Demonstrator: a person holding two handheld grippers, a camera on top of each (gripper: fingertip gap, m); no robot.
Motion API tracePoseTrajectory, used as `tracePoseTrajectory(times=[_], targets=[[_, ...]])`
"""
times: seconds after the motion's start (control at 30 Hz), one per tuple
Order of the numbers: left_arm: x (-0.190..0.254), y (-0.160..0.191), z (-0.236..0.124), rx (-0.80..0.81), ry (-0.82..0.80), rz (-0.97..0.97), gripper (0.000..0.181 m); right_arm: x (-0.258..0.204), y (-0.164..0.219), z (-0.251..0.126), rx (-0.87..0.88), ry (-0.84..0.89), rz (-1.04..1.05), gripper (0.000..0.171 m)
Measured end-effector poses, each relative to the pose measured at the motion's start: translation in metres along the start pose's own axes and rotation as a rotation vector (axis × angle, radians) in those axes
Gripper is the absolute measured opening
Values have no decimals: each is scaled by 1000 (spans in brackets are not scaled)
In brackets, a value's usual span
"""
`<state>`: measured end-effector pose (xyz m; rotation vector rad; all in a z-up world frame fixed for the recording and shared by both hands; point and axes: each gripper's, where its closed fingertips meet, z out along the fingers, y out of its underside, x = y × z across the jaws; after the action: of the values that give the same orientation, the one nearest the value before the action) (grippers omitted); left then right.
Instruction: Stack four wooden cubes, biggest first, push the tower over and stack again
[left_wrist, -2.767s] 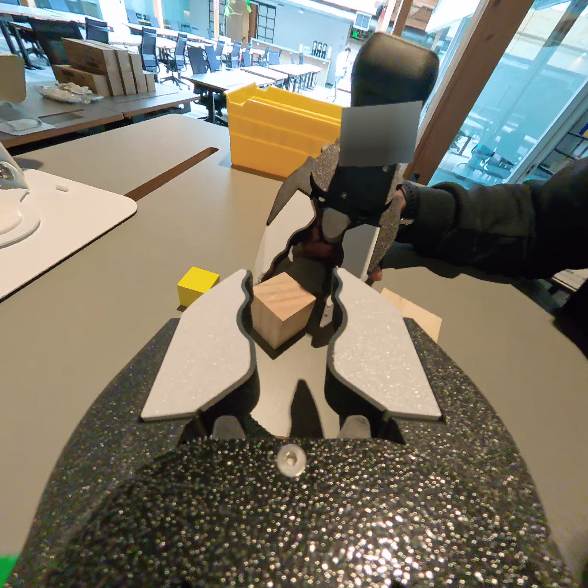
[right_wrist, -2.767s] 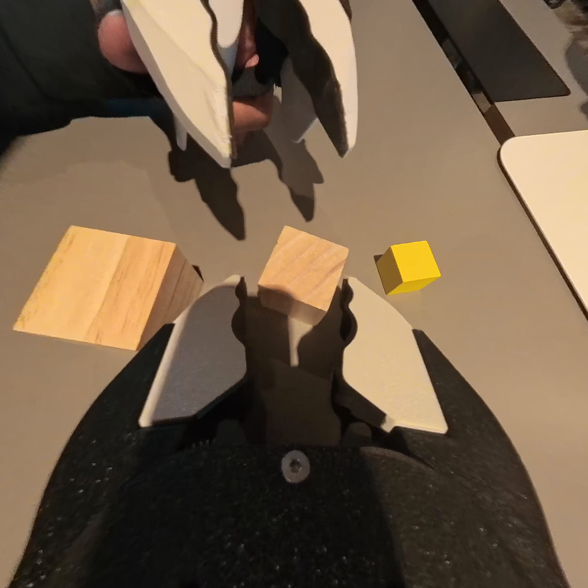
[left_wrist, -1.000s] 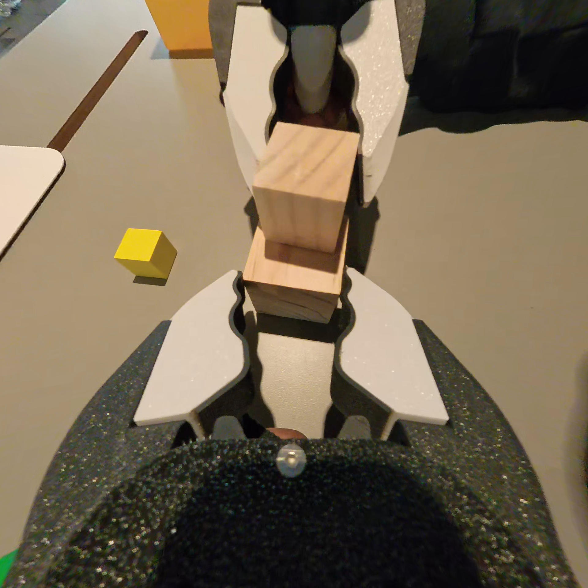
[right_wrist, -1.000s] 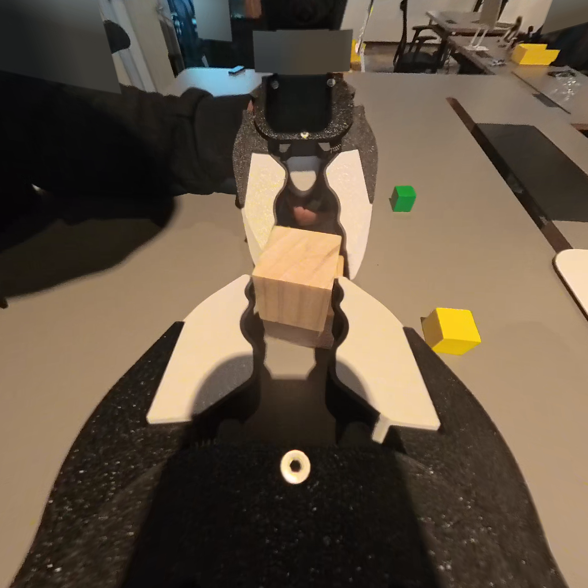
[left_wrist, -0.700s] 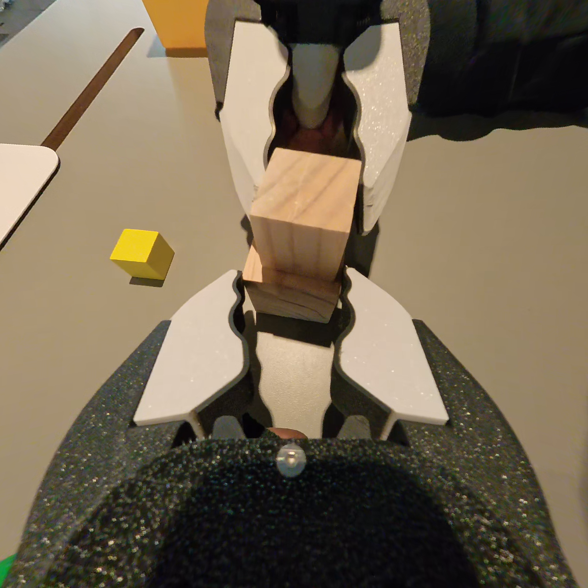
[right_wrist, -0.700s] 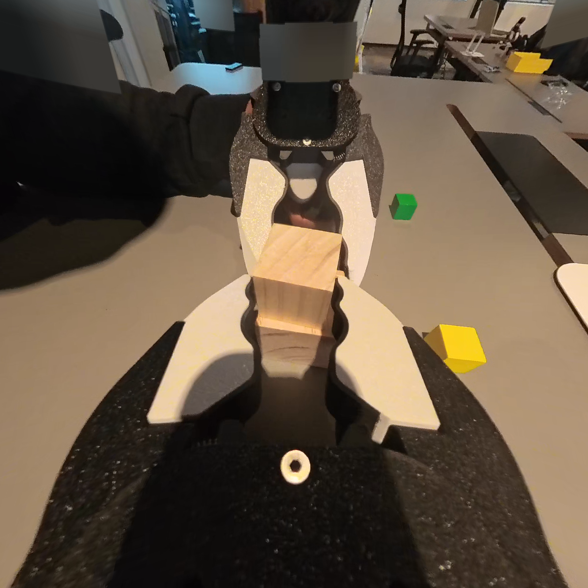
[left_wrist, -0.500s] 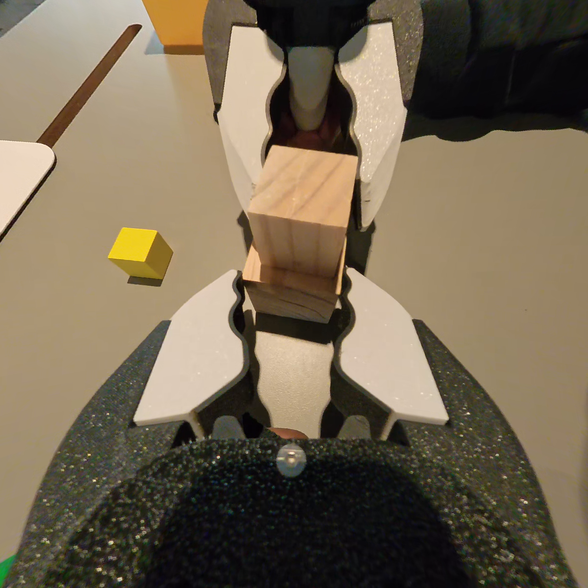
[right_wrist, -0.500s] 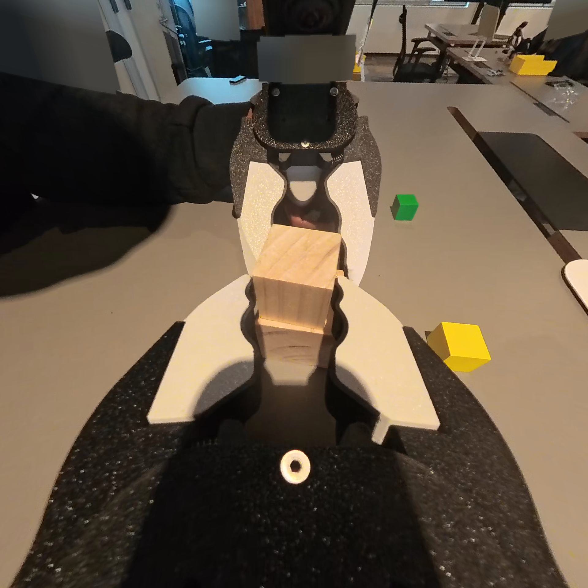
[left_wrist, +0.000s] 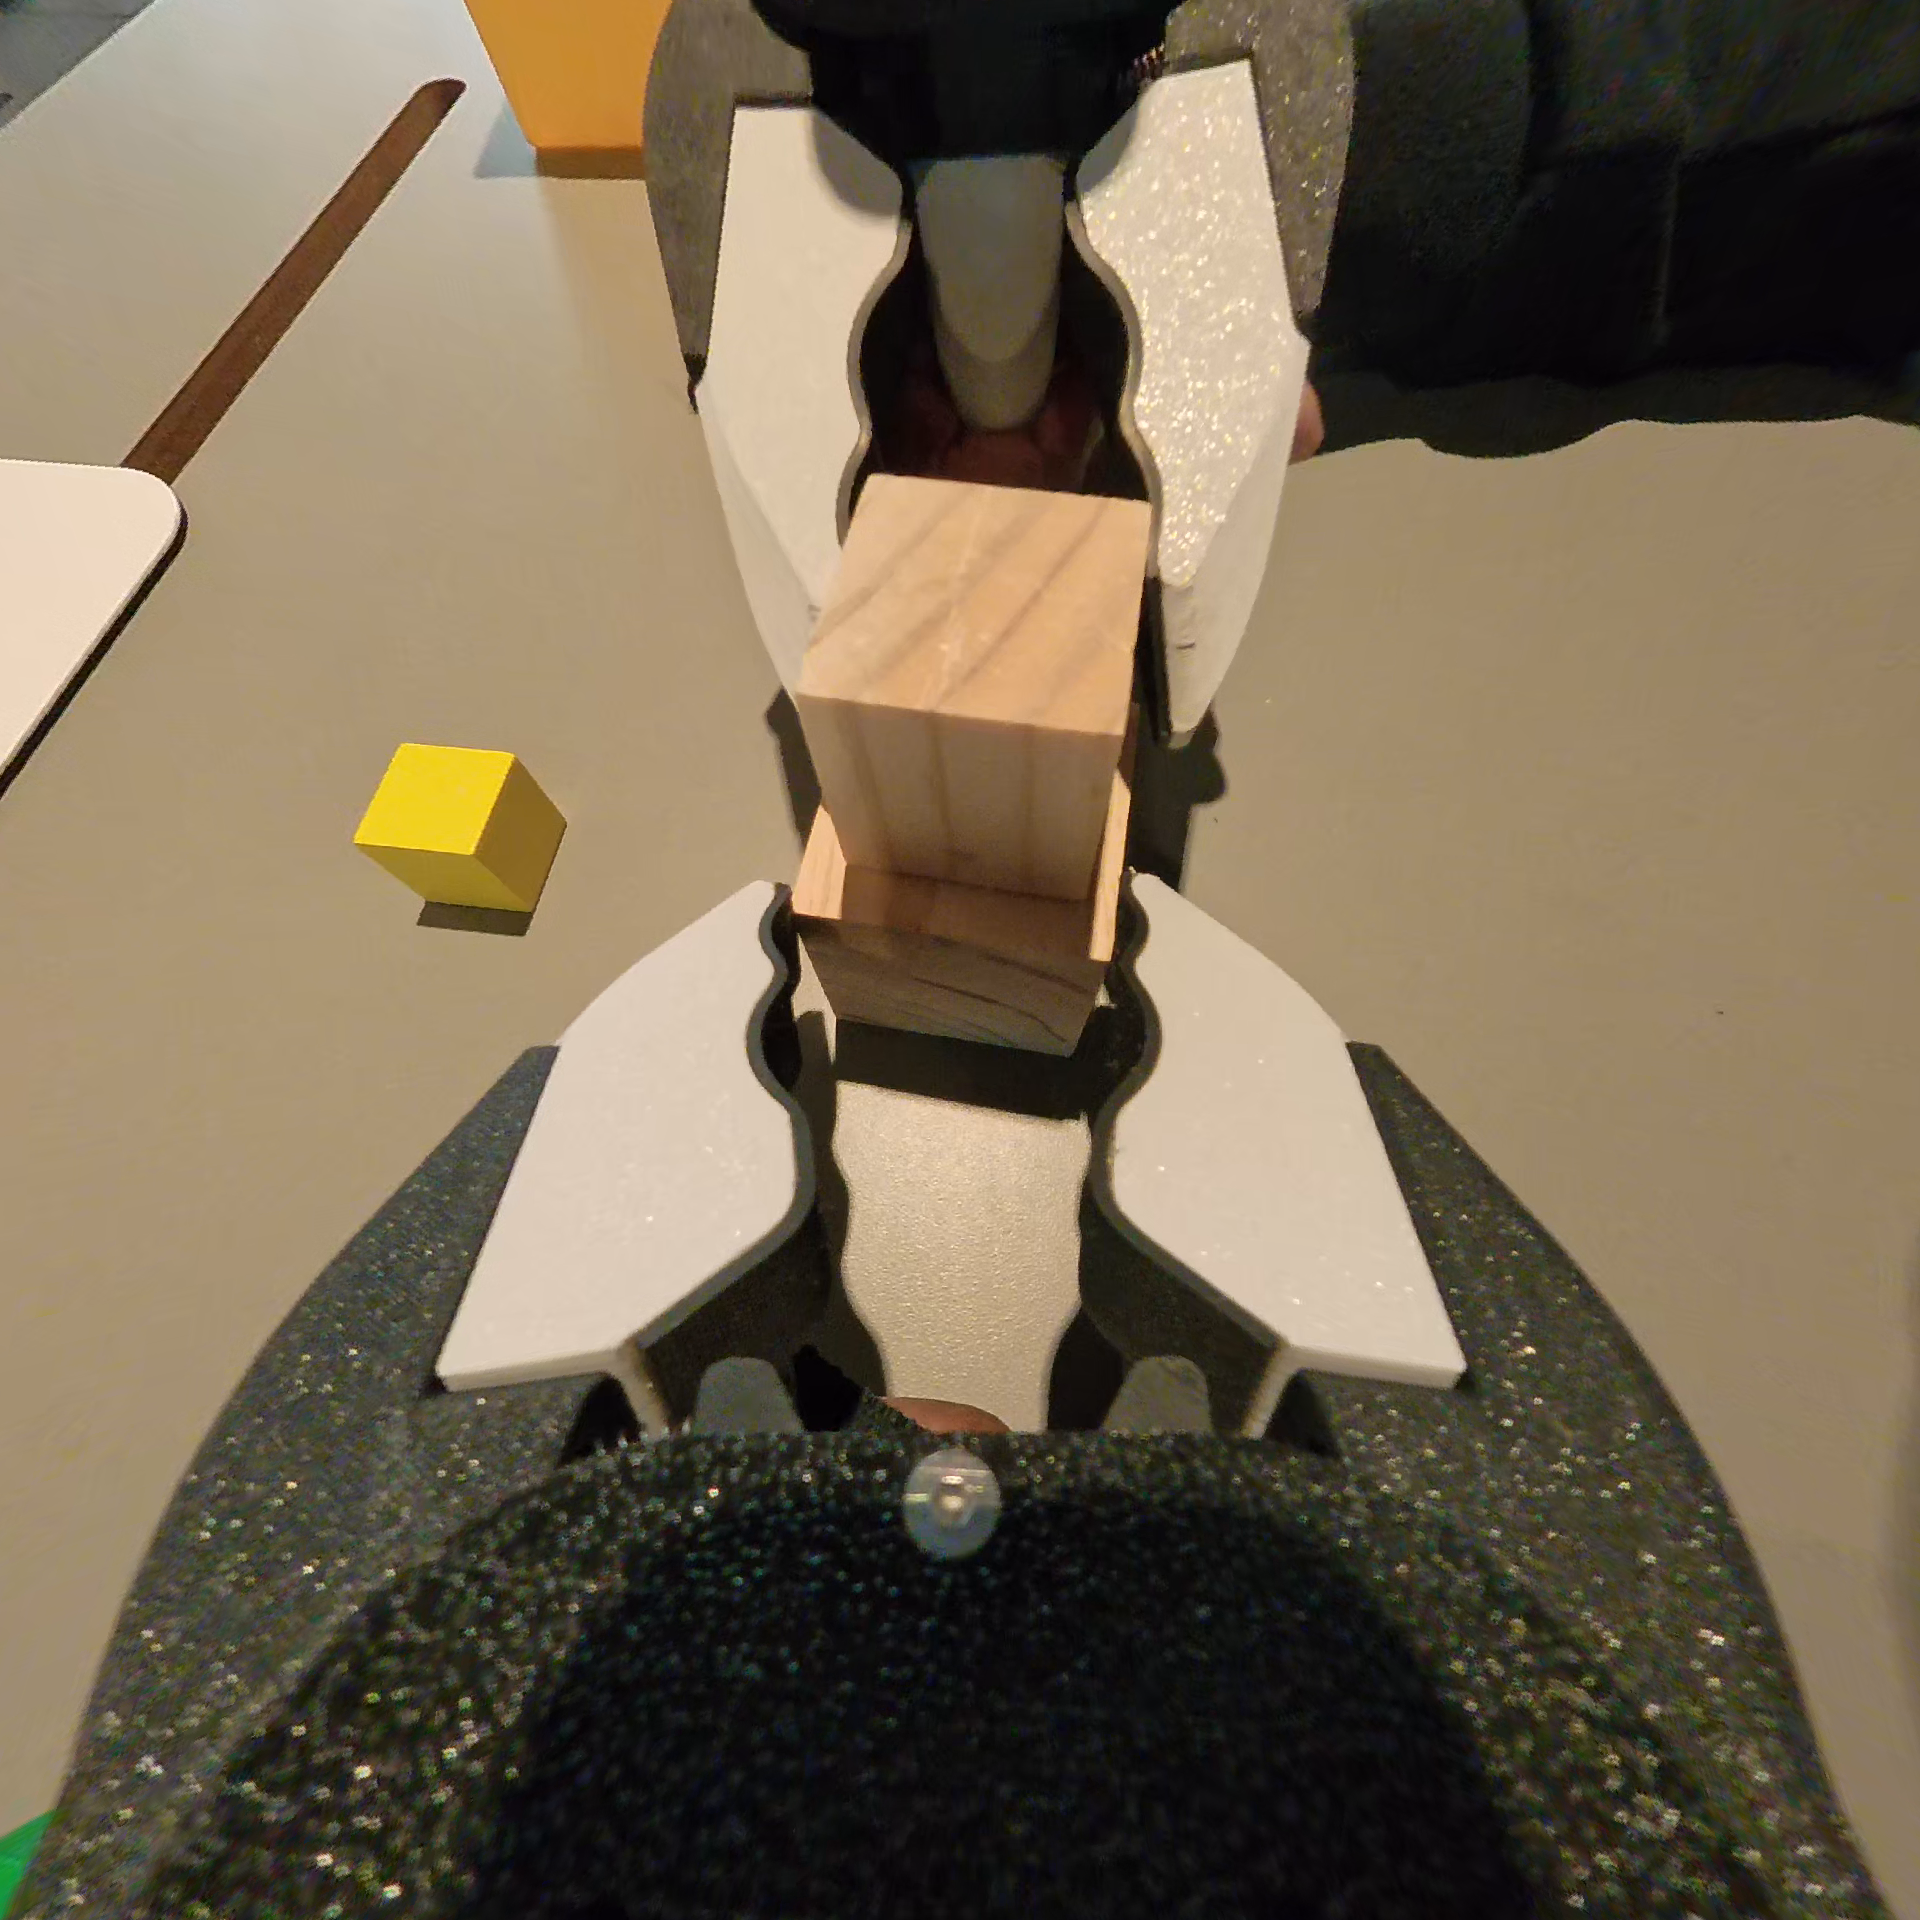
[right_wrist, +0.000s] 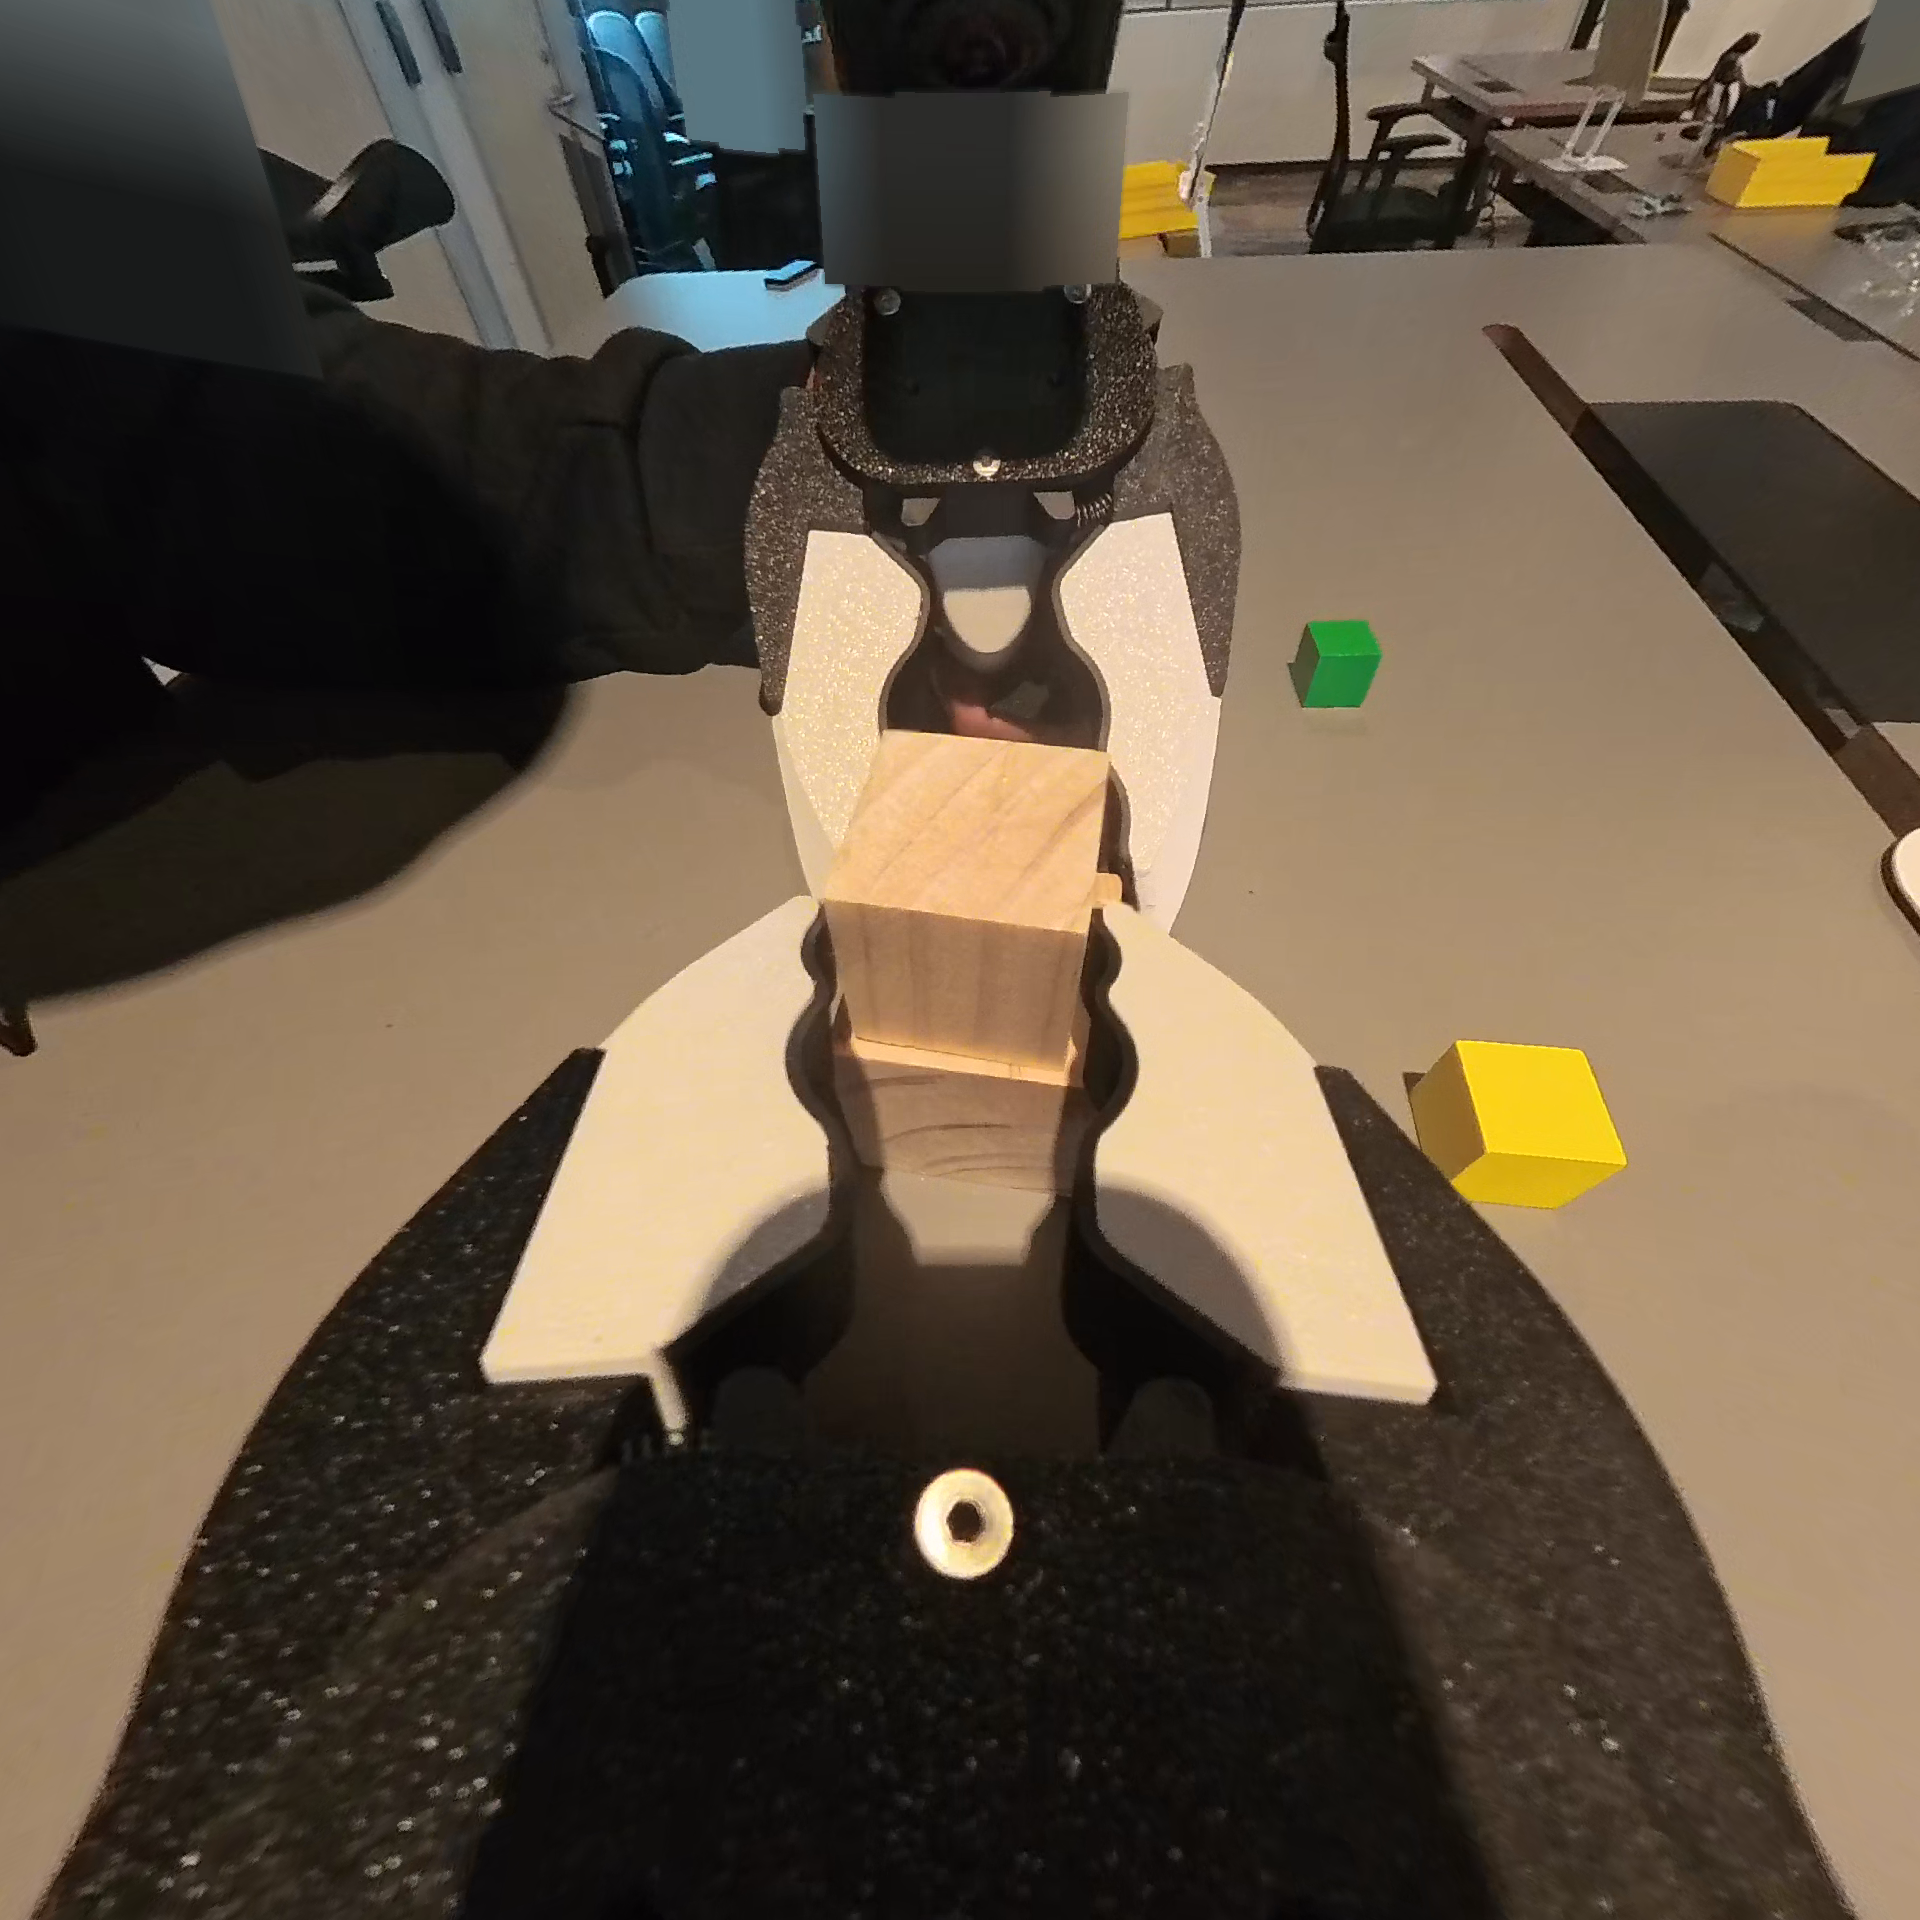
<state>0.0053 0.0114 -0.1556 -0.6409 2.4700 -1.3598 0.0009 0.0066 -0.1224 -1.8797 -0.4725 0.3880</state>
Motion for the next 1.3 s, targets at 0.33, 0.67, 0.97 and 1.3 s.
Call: tracePoseTrajectory(times=[0.33,0.67,0.97,1.3], targets=[[0,0,1,-1,-3,-1,58,1,3,-3,-6,-3,23,58],[1,3,3,-27,-49,57,62,32,11,-43,43,90,119,56],[-13,-28,-63,402,27,-120,57,96,14,-48,34,433,197,42],[-33,-43,-83,610,27,-214,45,112,47,-9,-342,462,74,48]])
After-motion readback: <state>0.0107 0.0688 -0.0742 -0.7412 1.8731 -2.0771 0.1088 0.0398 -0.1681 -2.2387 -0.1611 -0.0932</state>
